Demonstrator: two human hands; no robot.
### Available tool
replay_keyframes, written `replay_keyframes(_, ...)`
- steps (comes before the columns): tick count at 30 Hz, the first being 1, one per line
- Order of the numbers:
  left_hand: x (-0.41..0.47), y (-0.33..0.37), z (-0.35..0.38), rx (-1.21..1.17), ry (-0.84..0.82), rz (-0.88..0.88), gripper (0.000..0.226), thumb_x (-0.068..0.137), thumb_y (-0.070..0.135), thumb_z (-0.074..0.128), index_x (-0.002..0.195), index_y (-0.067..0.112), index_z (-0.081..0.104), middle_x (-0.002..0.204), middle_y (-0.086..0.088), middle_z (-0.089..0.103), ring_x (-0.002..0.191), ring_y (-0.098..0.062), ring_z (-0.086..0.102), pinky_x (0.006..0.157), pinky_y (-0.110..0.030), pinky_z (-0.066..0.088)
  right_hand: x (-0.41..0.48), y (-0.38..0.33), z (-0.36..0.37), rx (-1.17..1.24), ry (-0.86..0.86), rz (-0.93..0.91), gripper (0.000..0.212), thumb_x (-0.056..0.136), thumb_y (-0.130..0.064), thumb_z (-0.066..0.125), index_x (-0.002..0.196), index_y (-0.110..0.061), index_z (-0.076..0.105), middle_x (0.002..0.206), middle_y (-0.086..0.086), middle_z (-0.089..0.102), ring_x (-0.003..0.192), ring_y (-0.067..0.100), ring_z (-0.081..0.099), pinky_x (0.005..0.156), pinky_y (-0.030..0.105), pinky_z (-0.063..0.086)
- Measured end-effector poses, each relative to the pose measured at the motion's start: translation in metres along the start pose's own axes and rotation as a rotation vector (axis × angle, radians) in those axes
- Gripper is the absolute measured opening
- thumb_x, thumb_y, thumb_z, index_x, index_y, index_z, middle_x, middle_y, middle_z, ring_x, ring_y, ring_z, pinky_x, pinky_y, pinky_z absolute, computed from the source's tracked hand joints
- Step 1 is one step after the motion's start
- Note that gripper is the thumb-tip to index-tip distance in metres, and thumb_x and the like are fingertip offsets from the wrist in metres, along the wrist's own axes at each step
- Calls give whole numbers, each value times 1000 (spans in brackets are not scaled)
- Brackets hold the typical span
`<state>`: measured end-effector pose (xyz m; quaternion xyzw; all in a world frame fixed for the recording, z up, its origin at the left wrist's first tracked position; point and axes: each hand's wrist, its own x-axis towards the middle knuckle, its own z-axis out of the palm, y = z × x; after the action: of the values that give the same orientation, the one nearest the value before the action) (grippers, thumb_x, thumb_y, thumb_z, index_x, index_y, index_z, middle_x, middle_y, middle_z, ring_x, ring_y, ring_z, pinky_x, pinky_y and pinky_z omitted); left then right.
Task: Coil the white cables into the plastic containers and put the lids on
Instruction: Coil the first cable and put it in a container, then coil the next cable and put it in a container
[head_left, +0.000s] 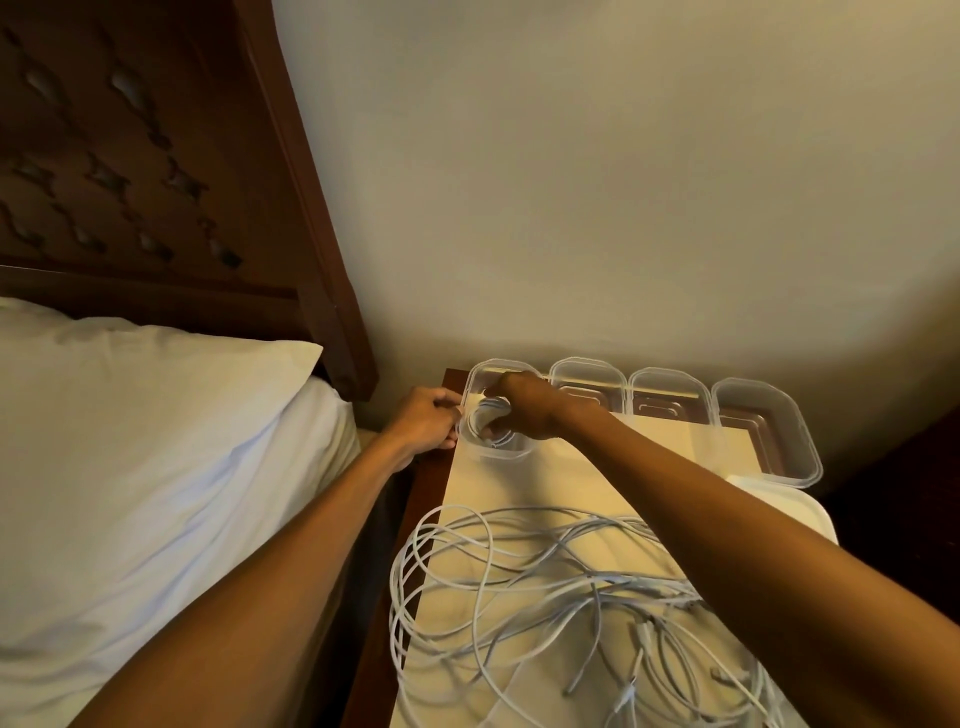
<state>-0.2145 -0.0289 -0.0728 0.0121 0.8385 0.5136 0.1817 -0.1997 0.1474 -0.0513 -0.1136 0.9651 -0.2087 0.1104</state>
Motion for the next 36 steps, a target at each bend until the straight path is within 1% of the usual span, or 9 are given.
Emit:
replay_keyframes(7,-4,5,0,36,-3,-8,14,98,13,59,110,13,67,85,-8,69,72,-14,64,64,-25,57,-8,3,-10,5,78,9,40,90,-21,68,128,-10,63,130,8,63,115,28,59,98,35,47)
replay_keyframes(13,-9,7,-1,140,29,29,22,99,16,57,119,10,66,90,-8,69,77,-17,64,73,-31,58,-29,7,-20,81,208,31,31,92,-16,66,121,-7,66,123,12,66,108,30,61,88,31,46)
replay_keyframes(16,-22,19,-3,313,91,149,31,100,20,56,129,10,61,116,-6,67,99,-18,62,79,-26,47,-44,5,-25,156,287,29,24,94,-17,63,115,-9,69,117,10,68,104,27,62,86,34,49)
replay_keyframes(21,-68,46,-5,390,153,462,23,99,22,58,118,17,69,108,4,69,90,-5,58,73,-14,42,-80,-7,-41,240,349,11,22,96,-23,60,112,-10,69,107,3,70,90,15,63,75,25,49)
replay_keyframes(23,-95,56,-2,356,72,535,20,99,26,58,113,19,71,102,9,69,88,-5,61,71,-11,43,-103,-11,-49,287,298,4,20,96,-23,60,109,-11,70,100,2,71,84,13,66,73,24,52)
replay_keyframes(27,-146,68,9,314,-187,532,28,101,37,51,99,20,74,82,7,72,75,-3,64,70,-22,50,-155,-10,-58,255,18,25,19,97,-10,56,112,-13,68,101,-1,71,86,7,69,69,14,51)
replay_keyframes(31,-178,61,27,494,-428,377,41,93,57,54,107,24,73,95,10,74,87,-7,66,78,-30,54,-200,-9,-49,199,-289,130,38,88,-2,64,124,-16,62,122,1,67,109,13,62,93,27,49)
replay_keyframes(33,-191,62,35,630,-530,348,43,89,56,62,115,23,71,102,5,74,89,-10,67,80,-29,55,-221,-12,-41,155,-300,161,45,85,-11,72,128,-20,60,128,1,63,115,17,59,101,35,47)
replay_keyframes(36,-210,78,39,628,-580,361,27,94,34,65,110,14,73,83,1,73,74,-12,67,70,-28,54,-249,-20,-33,141,-218,149,45,87,-26,72,129,-21,59,132,1,61,118,18,57,102,35,46)
